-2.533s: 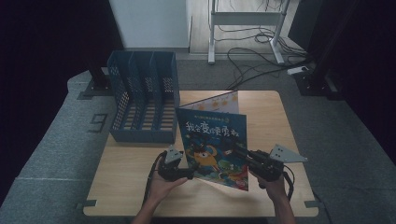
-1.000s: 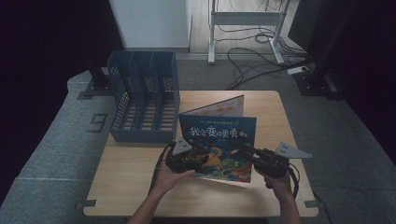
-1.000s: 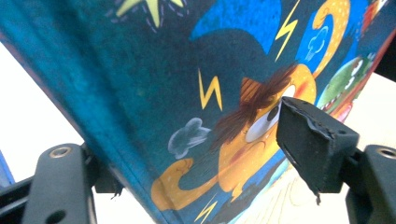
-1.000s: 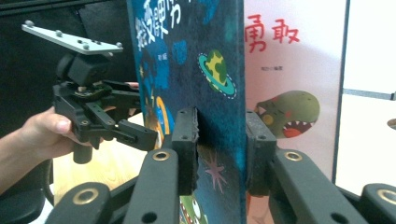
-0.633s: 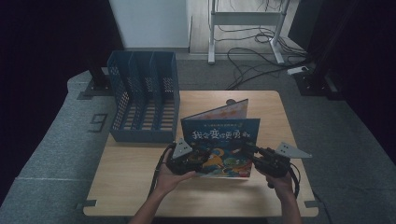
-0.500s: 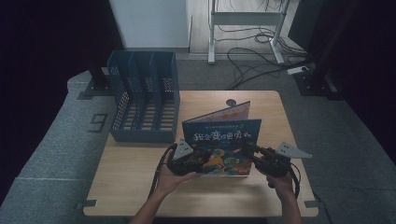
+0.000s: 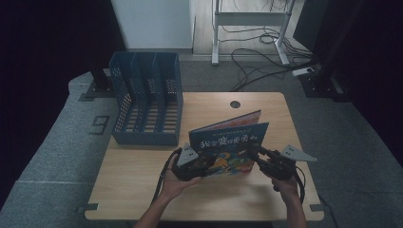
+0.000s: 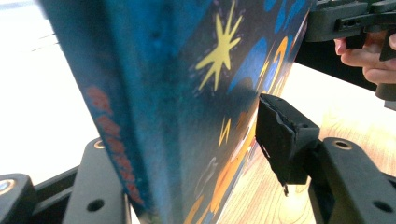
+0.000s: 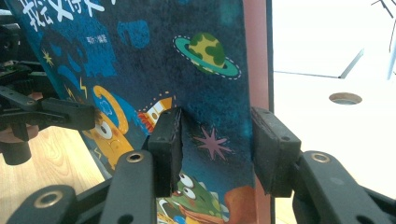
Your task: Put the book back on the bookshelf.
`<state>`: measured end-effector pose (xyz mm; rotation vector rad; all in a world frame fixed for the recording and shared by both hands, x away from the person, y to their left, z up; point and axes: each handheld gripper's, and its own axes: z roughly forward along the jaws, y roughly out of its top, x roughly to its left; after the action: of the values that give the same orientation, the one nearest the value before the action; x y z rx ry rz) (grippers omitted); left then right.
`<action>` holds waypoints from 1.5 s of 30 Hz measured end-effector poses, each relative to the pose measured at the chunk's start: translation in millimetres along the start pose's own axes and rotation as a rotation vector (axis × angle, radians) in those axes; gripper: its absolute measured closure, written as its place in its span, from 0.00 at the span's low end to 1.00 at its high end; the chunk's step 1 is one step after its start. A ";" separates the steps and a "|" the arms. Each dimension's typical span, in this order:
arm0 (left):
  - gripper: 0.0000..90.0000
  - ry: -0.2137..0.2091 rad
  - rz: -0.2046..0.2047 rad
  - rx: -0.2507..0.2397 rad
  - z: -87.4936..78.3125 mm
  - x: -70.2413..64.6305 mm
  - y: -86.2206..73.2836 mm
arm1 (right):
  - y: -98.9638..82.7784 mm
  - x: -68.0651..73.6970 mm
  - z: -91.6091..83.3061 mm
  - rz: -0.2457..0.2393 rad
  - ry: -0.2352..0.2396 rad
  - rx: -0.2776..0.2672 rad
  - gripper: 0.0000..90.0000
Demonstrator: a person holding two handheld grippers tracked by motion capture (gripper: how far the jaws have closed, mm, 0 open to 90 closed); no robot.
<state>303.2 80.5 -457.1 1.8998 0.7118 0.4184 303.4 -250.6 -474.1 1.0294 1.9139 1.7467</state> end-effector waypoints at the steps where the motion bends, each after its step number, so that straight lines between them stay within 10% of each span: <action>1: 0.48 0.000 0.000 0.000 0.0 0.0 0.0 | 0.0 0.0 0.0 0.000 0.000 0.000 0.61; 45: 0.68 -0.083 0.019 -0.123 -20.5 -0.5 22.4 | -4.2 1.9 6.1 -0.015 -0.062 0.017 0.56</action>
<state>297.5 87.7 -428.3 1.7979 0.6003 0.3841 305.2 -244.8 -478.8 1.0600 1.8966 1.6739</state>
